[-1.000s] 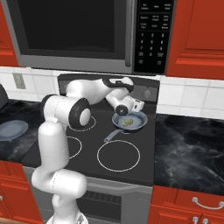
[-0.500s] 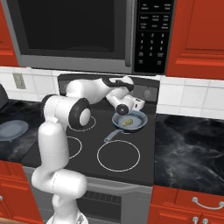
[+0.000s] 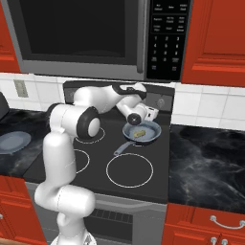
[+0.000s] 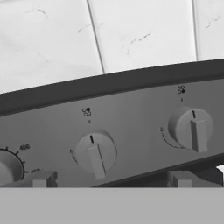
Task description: Pick up the butter stick and place it in the pan. Then turn on the burner for the pan.
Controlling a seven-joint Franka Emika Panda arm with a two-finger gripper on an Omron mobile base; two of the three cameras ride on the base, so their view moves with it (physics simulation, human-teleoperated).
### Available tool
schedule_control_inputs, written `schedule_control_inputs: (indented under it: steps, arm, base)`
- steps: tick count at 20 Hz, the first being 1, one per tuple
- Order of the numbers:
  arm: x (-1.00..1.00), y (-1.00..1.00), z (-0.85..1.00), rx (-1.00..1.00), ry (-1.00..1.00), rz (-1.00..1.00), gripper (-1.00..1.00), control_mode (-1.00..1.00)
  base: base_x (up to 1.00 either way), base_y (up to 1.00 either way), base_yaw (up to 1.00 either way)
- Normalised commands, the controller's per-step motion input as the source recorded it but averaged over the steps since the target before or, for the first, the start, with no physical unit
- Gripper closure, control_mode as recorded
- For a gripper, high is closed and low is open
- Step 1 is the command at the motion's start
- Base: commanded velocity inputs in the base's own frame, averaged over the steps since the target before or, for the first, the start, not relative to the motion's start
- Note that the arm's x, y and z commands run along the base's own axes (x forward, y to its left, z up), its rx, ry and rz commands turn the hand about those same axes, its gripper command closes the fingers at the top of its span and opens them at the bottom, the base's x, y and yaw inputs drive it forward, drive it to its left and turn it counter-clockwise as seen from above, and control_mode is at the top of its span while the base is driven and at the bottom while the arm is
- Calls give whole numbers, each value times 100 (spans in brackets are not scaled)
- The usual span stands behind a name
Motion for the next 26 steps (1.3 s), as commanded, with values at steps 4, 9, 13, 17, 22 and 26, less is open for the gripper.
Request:
schedule_control_inputs:
  steps: [4,9,13,17,22,26]
  arm:
    - [10,0,0,-1,0,0,-100,-100]
    - [4,0,0,-1,0,0,-100,-100]
    - [4,0,0,-1,0,0,-100,-100]
    - [2,0,0,-1,0,0,-100,-100]
    - [0,1,0,-2,0,3,-100,-100]
    - [0,5,0,-2,0,5,-100,-100]
  base:
    - [0,0,0]
    - [0,0,0]
    - [0,0,0]
    - [0,0,0]
    - [0,0,0]
    - [0,0,0]
